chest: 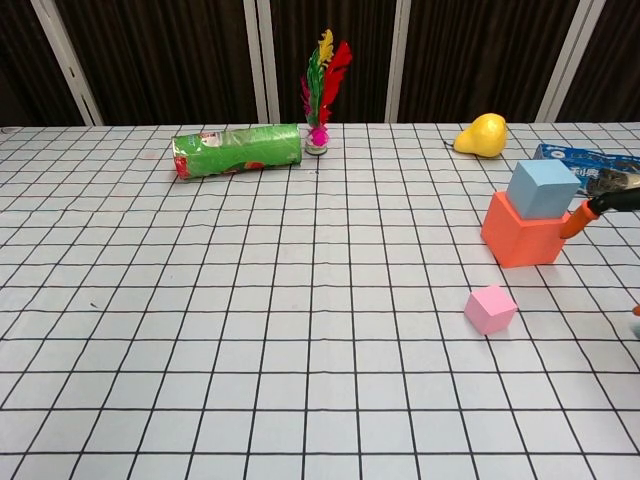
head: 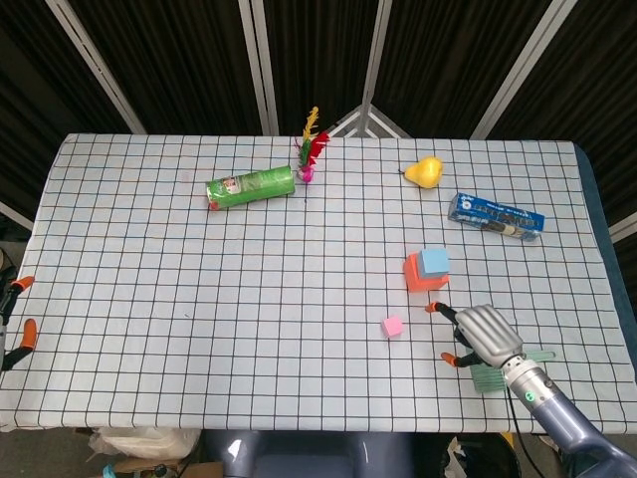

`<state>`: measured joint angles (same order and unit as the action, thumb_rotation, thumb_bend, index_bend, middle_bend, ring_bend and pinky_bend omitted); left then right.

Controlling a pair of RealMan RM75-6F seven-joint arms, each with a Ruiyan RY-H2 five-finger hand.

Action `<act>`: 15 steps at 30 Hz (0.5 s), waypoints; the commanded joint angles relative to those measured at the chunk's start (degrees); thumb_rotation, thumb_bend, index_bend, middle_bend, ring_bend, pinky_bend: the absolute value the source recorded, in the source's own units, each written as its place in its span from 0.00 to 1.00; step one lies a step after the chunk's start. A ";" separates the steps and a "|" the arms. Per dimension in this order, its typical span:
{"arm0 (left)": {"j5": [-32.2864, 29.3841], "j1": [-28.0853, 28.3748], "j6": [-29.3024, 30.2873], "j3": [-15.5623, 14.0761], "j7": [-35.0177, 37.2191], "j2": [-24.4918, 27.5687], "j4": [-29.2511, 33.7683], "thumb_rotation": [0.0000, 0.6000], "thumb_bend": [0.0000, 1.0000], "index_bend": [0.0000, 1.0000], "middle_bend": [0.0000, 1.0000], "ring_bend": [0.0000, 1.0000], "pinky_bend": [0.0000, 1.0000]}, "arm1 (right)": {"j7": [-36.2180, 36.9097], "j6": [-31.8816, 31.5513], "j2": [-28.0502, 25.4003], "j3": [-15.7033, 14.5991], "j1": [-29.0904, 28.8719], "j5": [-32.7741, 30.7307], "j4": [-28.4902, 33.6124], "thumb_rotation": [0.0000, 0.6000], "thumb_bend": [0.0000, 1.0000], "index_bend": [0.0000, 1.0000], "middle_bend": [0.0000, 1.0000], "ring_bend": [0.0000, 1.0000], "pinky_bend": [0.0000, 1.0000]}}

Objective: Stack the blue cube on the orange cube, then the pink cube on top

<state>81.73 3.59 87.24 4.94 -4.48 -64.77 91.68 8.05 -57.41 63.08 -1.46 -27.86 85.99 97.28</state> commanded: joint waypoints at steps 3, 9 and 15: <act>-0.19 0.06 -0.07 0.09 -0.26 -0.09 0.02 1.00 0.56 0.18 0.06 0.00 0.00 | -0.49 1.99 1.95 1.49 -1.59 -1.56 -1.35 1.00 0.31 0.28 1.00 1.00 0.83; -0.39 0.09 -0.11 0.13 -0.76 -0.25 0.07 1.00 0.56 0.18 0.06 0.00 0.00 | 0.79 3.06 4.73 1.70 -2.56 -0.76 -4.12 1.00 0.31 0.29 1.00 1.00 0.83; -0.55 0.16 -0.18 0.16 -1.45 -0.47 0.16 1.00 0.56 0.18 0.06 0.00 0.00 | 3.57 2.03 7.49 1.30 -2.61 1.51 -7.02 1.00 0.31 0.29 1.00 1.00 0.83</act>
<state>81.21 3.74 87.09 5.10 -5.88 -65.21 91.84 11.11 -54.99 70.04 -0.06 -30.46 86.99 90.68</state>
